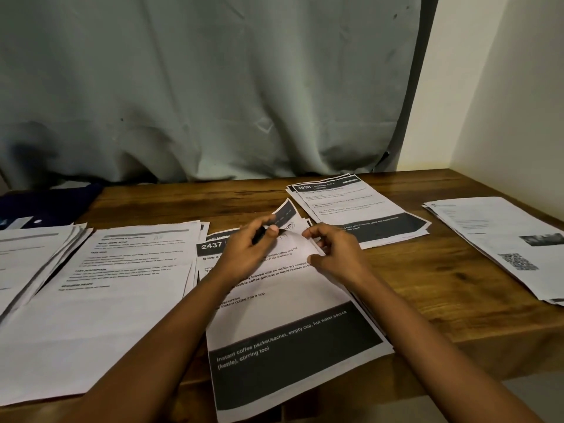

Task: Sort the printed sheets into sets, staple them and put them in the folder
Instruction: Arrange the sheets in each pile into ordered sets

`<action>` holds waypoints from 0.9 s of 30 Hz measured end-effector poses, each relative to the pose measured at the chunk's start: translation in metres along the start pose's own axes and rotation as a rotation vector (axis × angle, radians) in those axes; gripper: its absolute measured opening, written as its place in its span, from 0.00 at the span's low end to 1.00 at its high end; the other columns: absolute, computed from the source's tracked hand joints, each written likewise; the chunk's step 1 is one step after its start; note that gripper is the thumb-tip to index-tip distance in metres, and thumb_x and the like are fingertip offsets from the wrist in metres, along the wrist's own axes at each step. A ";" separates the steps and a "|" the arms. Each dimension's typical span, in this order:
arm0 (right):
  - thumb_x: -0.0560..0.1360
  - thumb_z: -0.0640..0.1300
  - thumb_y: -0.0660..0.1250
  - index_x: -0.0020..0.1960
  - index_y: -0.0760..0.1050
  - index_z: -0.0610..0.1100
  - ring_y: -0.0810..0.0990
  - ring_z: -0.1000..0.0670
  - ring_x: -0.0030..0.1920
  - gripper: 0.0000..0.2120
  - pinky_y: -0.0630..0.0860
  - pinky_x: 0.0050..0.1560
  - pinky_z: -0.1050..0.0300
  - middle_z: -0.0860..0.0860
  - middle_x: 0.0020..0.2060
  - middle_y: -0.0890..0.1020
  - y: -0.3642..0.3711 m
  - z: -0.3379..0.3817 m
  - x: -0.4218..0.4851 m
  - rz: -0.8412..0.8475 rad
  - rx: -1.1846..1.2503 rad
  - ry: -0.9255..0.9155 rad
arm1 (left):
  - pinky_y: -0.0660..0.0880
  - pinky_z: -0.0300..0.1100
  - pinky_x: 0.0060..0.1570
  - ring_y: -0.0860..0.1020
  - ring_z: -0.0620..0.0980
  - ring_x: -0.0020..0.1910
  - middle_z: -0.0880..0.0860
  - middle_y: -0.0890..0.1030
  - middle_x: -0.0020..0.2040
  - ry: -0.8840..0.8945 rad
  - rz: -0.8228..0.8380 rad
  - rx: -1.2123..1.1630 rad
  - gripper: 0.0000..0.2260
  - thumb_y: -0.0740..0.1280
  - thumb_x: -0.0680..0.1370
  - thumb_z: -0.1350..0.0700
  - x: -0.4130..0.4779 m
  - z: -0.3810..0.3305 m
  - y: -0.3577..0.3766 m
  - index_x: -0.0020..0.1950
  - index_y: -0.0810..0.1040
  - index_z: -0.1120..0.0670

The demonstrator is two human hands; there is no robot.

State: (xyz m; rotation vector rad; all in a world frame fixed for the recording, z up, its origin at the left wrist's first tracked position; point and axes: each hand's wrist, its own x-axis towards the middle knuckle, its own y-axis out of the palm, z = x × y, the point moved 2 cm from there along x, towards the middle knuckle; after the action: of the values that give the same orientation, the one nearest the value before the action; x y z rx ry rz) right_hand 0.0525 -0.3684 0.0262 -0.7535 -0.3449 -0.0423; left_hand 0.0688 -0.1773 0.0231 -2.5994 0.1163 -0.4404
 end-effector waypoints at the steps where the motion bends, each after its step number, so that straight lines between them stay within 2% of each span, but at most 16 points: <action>1: 0.69 0.35 0.73 0.60 0.75 0.52 0.75 0.56 0.47 0.23 0.73 0.40 0.69 0.56 0.51 0.76 0.000 0.000 0.000 0.002 0.015 0.001 | 0.74 0.43 0.55 0.72 0.49 0.63 0.50 0.73 0.68 -0.004 -0.011 0.006 0.27 0.58 0.75 0.35 0.000 0.000 0.000 0.72 0.68 0.44; 4: 0.70 0.34 0.72 0.67 0.69 0.53 0.74 0.58 0.45 0.30 0.74 0.38 0.69 0.55 0.51 0.75 0.000 0.002 0.000 0.023 0.052 0.013 | 0.74 0.40 0.53 0.70 0.44 0.62 0.46 0.71 0.68 -0.028 -0.033 0.015 0.29 0.62 0.78 0.43 0.001 -0.002 0.002 0.77 0.58 0.47; 7: 0.71 0.35 0.72 0.72 0.63 0.51 0.75 0.56 0.46 0.34 0.76 0.43 0.66 0.55 0.50 0.74 0.000 0.002 0.001 0.027 0.098 0.042 | 0.72 0.46 0.59 0.72 0.49 0.65 0.49 0.73 0.69 -0.072 -0.063 0.015 0.33 0.64 0.78 0.45 0.002 0.002 0.003 0.79 0.51 0.49; 10: 0.74 0.39 0.71 0.73 0.64 0.47 0.75 0.56 0.49 0.30 0.73 0.43 0.68 0.54 0.51 0.75 0.001 0.002 0.003 0.009 0.131 0.079 | 0.68 0.39 0.54 0.73 0.46 0.62 0.51 0.77 0.65 -0.076 -0.104 0.039 0.33 0.63 0.78 0.43 0.003 0.003 0.003 0.79 0.53 0.50; 12: 0.75 0.40 0.69 0.71 0.67 0.45 0.76 0.54 0.52 0.26 0.74 0.48 0.65 0.52 0.54 0.76 0.001 0.002 0.004 -0.004 0.150 0.092 | 0.65 0.36 0.51 0.71 0.41 0.58 0.51 0.79 0.63 -0.063 -0.121 0.071 0.31 0.62 0.78 0.43 0.002 0.000 0.003 0.78 0.56 0.51; 14: 0.77 0.40 0.66 0.69 0.70 0.44 0.77 0.52 0.57 0.20 0.73 0.54 0.62 0.49 0.58 0.78 0.002 0.000 0.006 -0.022 0.151 0.102 | 0.65 0.32 0.47 0.70 0.40 0.55 0.51 0.79 0.62 -0.053 -0.143 0.094 0.28 0.61 0.79 0.45 0.002 0.000 0.002 0.77 0.59 0.51; 16: 0.79 0.39 0.62 0.67 0.72 0.43 0.76 0.52 0.58 0.16 0.71 0.56 0.63 0.48 0.60 0.78 0.003 -0.003 0.008 -0.044 0.165 0.110 | 0.66 0.31 0.45 0.71 0.40 0.54 0.52 0.78 0.63 -0.047 -0.147 0.106 0.26 0.61 0.80 0.46 0.002 0.000 0.001 0.76 0.61 0.51; 19: 0.80 0.39 0.61 0.65 0.74 0.43 0.76 0.54 0.56 0.15 0.71 0.55 0.64 0.48 0.59 0.79 0.004 -0.006 0.009 -0.061 0.188 0.121 | 0.68 0.36 0.49 0.72 0.41 0.54 0.52 0.77 0.65 -0.047 -0.136 0.106 0.24 0.62 0.80 0.49 0.003 0.001 0.002 0.76 0.61 0.50; 23: 0.78 0.40 0.64 0.65 0.74 0.42 0.76 0.56 0.51 0.15 0.70 0.50 0.68 0.51 0.53 0.79 0.003 -0.004 0.008 -0.050 0.250 0.124 | 0.69 0.37 0.53 0.74 0.44 0.58 0.51 0.74 0.69 -0.052 -0.131 0.103 0.25 0.63 0.80 0.52 0.001 0.001 0.001 0.76 0.60 0.49; 27: 0.77 0.45 0.66 0.62 0.78 0.45 0.76 0.57 0.51 0.14 0.70 0.47 0.68 0.55 0.50 0.79 0.000 -0.001 0.005 -0.031 0.238 0.068 | 0.70 0.37 0.51 0.74 0.43 0.56 0.52 0.74 0.69 -0.059 -0.125 0.120 0.24 0.61 0.81 0.51 0.001 -0.001 0.001 0.76 0.59 0.50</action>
State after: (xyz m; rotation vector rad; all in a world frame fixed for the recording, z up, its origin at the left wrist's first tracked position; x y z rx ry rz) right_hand 0.0573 -0.3684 0.0274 -0.5095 -0.2913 -0.0548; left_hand 0.0695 -0.1788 0.0237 -2.5067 -0.0910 -0.4018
